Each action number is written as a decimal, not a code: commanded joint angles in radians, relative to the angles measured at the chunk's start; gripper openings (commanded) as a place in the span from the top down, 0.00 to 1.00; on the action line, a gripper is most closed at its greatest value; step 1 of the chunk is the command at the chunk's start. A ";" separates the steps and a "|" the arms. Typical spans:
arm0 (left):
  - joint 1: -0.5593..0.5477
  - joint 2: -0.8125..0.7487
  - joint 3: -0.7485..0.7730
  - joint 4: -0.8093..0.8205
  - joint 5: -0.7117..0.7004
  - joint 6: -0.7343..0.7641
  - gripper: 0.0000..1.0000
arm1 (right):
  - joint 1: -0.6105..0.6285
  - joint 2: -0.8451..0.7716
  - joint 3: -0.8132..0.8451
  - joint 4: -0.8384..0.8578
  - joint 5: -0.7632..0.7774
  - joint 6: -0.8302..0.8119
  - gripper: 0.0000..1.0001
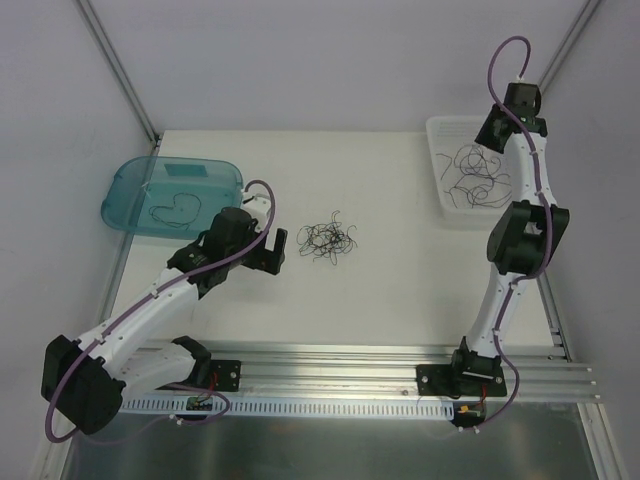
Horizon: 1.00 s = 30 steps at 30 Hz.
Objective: Untangle the cables
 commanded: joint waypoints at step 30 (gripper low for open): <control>0.013 0.027 0.031 -0.031 -0.003 0.009 0.01 | 0.625 -0.377 -0.751 0.140 -0.291 0.055 0.31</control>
